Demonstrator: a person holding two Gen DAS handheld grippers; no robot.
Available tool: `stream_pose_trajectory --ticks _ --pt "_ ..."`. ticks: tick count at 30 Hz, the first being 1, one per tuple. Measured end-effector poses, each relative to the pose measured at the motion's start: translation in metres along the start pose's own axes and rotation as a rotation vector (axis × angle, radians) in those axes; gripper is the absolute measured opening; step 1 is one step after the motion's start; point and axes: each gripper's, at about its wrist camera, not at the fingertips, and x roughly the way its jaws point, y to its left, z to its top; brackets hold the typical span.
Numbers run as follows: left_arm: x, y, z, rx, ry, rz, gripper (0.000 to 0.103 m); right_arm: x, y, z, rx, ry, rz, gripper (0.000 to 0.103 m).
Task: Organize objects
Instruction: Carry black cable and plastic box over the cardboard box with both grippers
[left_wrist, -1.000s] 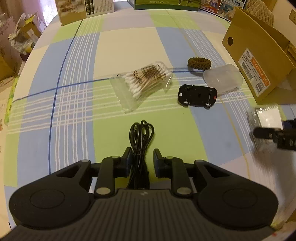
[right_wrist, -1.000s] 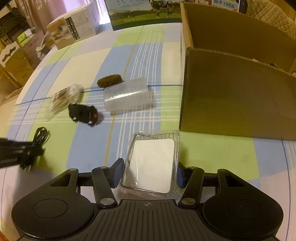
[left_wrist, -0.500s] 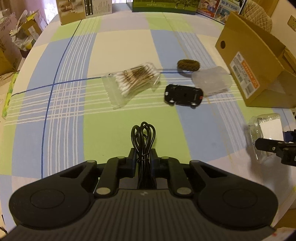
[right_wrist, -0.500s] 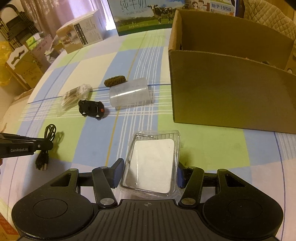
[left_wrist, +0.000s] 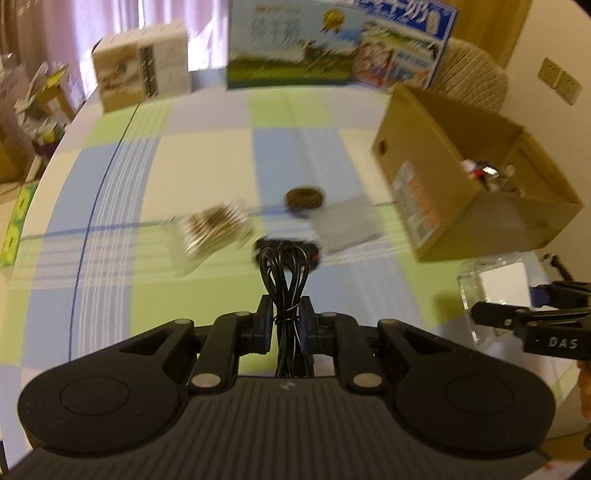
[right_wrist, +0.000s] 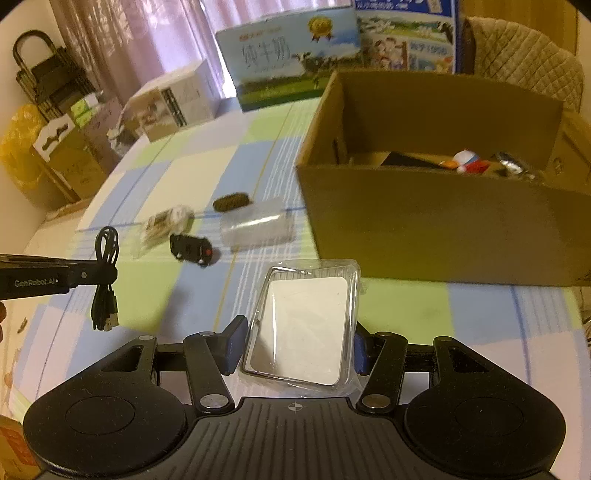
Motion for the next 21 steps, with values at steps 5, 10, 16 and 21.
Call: stream_pose_trajectory --ticks 5,10,16,21 --pt "-0.012 -0.028 0.012 0.025 -0.044 -0.04 0.011 -0.02 -0.016 0.004 0.012 -0.038 0.002 0.052" --pt "-0.018 -0.055 0.025 0.051 -0.076 -0.073 0.011 -0.038 -0.034 0.007 0.024 -0.072 0.003 0.052" --pt "-0.022 -0.088 0.042 0.088 -0.114 -0.113 0.011 -0.068 -0.062 0.016 0.035 -0.13 -0.007 0.052" --pt "-0.02 -0.117 0.056 0.115 -0.144 -0.143 0.011 -0.093 -0.091 0.031 0.042 -0.197 -0.039 0.052"
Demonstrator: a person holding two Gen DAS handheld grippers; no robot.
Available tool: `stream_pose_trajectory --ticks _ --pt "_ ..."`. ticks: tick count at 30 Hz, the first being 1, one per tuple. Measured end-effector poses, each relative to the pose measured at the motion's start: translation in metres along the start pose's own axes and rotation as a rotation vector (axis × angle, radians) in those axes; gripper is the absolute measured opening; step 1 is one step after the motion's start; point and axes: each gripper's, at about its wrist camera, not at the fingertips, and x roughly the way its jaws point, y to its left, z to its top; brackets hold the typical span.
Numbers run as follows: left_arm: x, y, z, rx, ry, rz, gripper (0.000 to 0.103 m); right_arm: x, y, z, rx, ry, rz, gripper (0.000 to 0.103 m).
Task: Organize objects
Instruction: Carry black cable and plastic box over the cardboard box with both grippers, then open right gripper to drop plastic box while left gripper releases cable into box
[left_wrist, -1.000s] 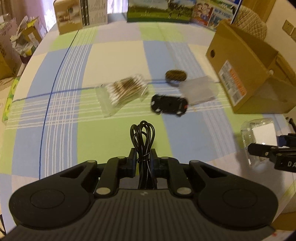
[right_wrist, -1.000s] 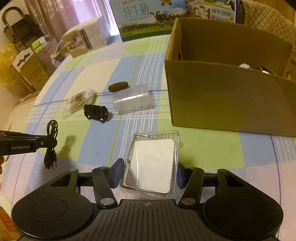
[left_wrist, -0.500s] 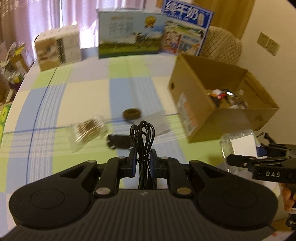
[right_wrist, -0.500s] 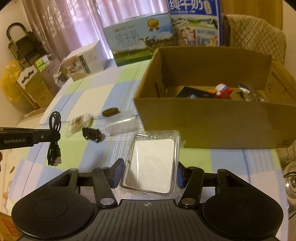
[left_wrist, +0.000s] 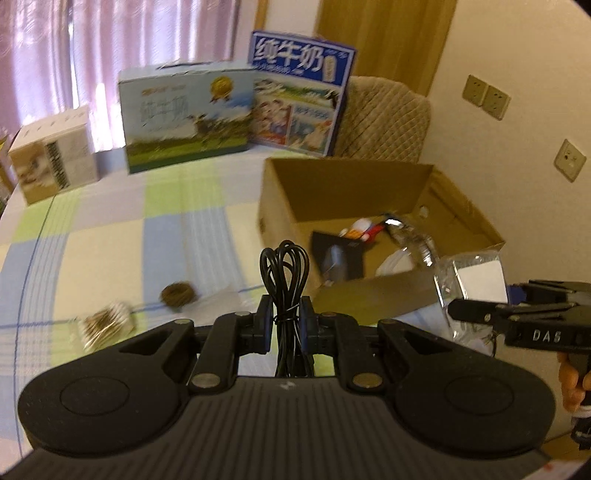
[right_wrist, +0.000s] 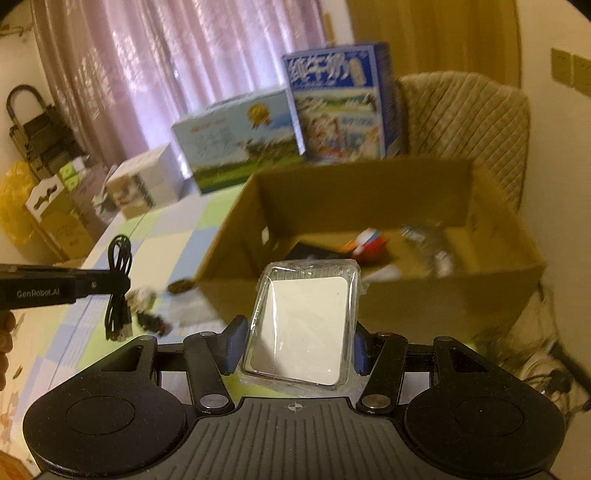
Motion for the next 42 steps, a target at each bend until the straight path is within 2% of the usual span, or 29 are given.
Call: stream_pose_trajectory --ticks 8,19,31,42 --pt "0.019 -0.036 0.032 0.045 -0.053 -0.01 0.011 -0.006 -0.046 0.033 -0.015 -0.065 -0.05 0.052" --pt "0.065 -0.06 0.068 0.062 -0.054 0.036 0.011 0.021 -0.082 0.072 -0.071 -0.089 -0.033 0.052" --pt "0.11 -0.063 0.083 0.056 0.001 0.087 0.011 0.085 -0.113 0.086 -0.088 0.013 -0.023 0.052" --pt "0.137 -0.06 0.092 0.048 0.044 0.11 0.011 0.123 -0.129 0.09 -0.084 0.078 -0.009 0.052"
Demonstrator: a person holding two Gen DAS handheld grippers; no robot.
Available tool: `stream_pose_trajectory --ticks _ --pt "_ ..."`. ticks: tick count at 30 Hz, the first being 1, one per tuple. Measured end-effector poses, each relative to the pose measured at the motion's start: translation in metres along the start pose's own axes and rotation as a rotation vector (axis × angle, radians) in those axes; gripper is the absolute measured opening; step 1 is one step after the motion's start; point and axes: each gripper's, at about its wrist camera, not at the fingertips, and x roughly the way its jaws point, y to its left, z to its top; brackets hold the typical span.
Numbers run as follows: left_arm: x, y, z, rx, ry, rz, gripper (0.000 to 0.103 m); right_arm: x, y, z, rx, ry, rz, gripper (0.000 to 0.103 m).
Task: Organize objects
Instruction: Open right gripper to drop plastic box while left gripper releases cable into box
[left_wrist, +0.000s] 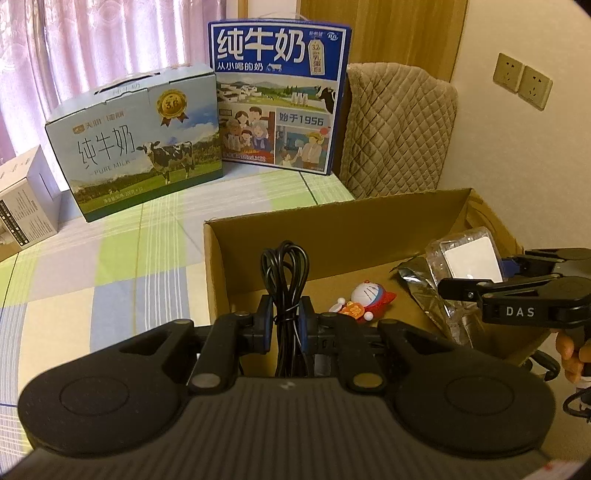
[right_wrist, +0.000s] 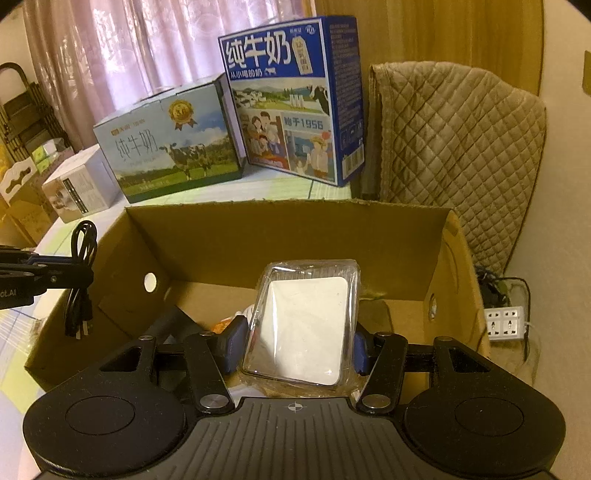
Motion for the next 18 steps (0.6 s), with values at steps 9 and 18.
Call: stream_pose_trajectory --ticks 9,18 --pt "0.016 0.001 0.003 0.002 0.029 0.003 0.011 0.01 -0.008 0.008 0.039 -0.023 0.005 0.054" --pt "0.035 0.001 0.006 0.011 0.058 0.007 0.011 0.012 -0.019 0.004 0.074 -0.007 0.003 0.055"
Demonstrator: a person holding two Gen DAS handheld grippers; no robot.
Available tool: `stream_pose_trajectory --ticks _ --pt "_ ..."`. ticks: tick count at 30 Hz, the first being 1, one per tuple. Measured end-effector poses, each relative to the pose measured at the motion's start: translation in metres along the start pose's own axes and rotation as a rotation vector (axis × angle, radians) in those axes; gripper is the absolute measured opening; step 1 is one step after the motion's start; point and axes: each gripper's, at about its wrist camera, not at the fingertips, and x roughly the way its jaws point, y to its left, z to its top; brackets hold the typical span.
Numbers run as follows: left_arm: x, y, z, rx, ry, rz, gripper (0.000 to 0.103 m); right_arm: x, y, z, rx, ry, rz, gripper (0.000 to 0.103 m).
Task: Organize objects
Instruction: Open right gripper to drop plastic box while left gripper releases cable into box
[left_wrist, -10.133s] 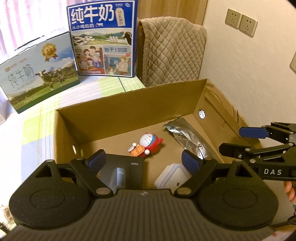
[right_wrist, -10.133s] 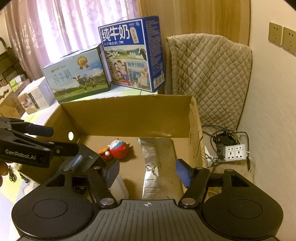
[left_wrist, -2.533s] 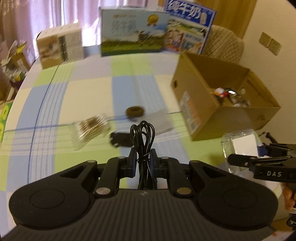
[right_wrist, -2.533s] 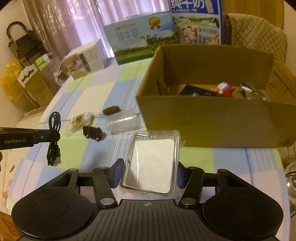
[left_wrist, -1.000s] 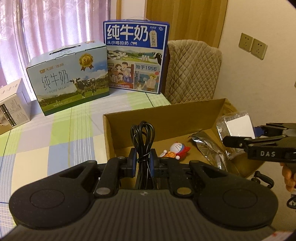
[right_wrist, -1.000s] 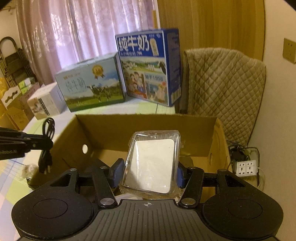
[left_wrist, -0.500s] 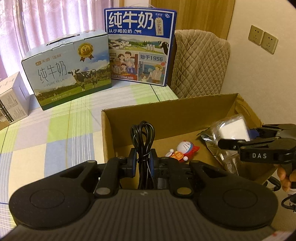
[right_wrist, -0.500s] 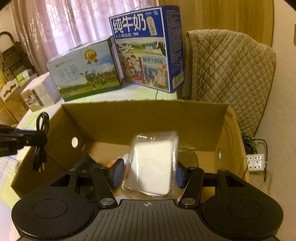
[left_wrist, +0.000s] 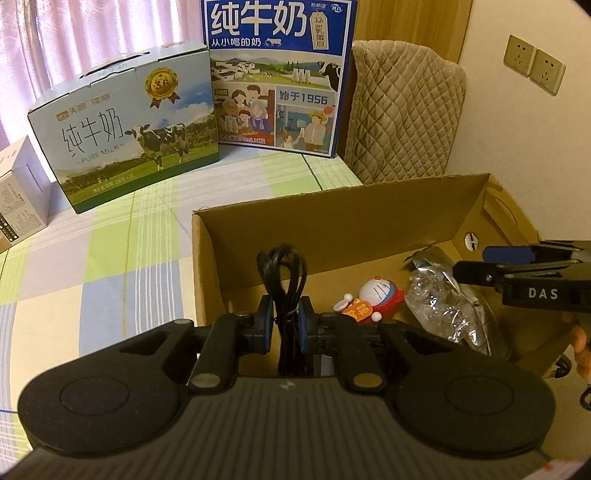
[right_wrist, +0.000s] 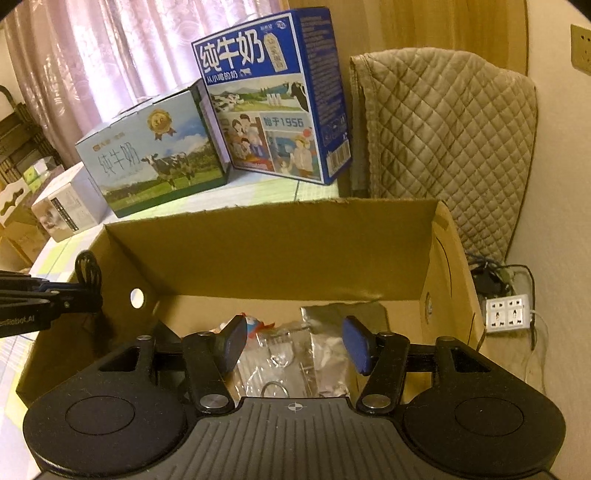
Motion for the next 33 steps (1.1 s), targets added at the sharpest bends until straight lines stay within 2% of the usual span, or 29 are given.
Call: stream_pose_trajectory --ticks 6,12,15,26,28,32,33 --pt "0.008 0.001 0.002 0.005 0.007 0.007 0.012 0.001 -0.003 -0.002 0.013 0.001 -0.001 0.055" --pt "0.009 0.001 0.001 0.01 0.008 -0.001 0.021 -0.001 -0.003 -0.001 0.02 -0.004 -0.002 0.055" --pt "0.008 0.001 0.0 0.005 0.012 -0.005 0.029 -0.003 -0.003 -0.002 0.022 -0.004 -0.003 0.055" --pt "-0.001 -0.001 -0.009 -0.002 0.021 -0.019 0.043 -0.02 0.003 -0.008 0.027 -0.018 0.006 0.056" --pt "-0.004 -0.001 -0.01 -0.005 0.021 -0.02 0.05 -0.024 0.004 -0.01 0.031 -0.021 0.008 0.056" --pt "-0.011 -0.002 -0.014 -0.008 0.015 -0.021 0.054 -0.033 0.007 -0.015 0.034 -0.023 0.012 0.056" --pt "-0.013 -0.003 -0.015 -0.009 0.014 -0.021 0.058 -0.035 0.008 -0.016 0.034 -0.024 0.012 0.056"
